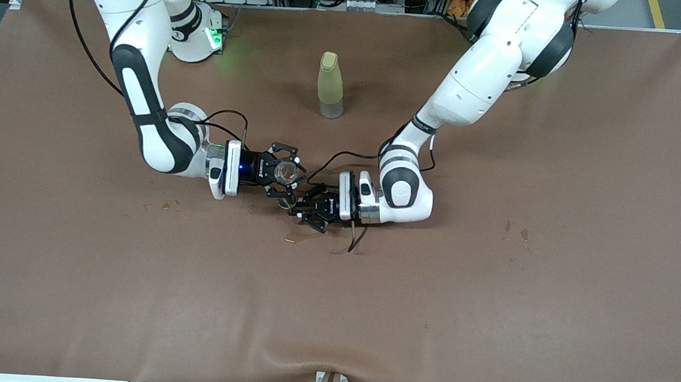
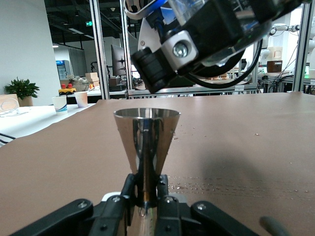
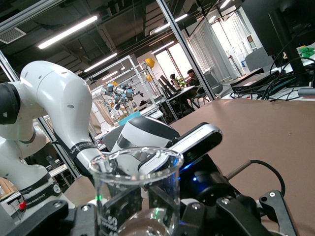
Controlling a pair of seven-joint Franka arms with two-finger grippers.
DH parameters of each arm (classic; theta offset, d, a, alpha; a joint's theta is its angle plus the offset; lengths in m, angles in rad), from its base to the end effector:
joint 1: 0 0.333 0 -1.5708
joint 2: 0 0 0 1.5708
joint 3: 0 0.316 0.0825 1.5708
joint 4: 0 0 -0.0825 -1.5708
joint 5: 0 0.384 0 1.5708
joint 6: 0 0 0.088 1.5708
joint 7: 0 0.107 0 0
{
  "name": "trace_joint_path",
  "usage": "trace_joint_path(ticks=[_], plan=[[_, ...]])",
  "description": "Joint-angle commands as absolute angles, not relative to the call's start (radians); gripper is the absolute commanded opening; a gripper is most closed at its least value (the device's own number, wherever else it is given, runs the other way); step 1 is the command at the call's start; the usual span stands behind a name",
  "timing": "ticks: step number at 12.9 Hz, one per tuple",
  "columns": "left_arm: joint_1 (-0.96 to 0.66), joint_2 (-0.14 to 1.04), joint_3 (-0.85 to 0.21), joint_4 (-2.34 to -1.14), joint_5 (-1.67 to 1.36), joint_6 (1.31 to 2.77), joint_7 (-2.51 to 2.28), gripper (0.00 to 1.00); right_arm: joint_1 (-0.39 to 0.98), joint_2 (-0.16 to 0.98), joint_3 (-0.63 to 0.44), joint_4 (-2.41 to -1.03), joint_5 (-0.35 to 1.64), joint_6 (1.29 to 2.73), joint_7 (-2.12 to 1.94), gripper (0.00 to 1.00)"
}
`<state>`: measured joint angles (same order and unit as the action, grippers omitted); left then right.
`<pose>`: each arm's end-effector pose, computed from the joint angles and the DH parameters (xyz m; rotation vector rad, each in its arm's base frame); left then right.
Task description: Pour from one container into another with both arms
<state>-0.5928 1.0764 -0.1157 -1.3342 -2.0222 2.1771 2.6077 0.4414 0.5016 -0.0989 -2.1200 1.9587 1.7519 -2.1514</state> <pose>0.5526 -0.4912 0.0980 1.3068 -1.3026 1.2401 0.5069 0.2693 0.2005 -1.4511 -0.8020 -0.8897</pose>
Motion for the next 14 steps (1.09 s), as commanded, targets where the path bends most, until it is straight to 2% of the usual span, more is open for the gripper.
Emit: trace_joint_path(ticks=[1,5,14], plan=[[-0.592,1.094,-0.113,-1.310,-2.056,2.161,2.637,0.00,0.440,0.459,-0.098,-2.164,1.979,1.747,-2.103,0.00],[-0.591,1.094,-0.114,-1.310,-2.054,2.158,2.637,0.00,0.439,0.408,-0.100,-2.206,1.976,1.747,-2.013,0.00],[-0.589,1.092,-0.112,-1.313,-2.054,2.158,2.635,0.00,0.448,0.407,-0.098,-2.218,1.973,1.747,-1.792,0.00]])
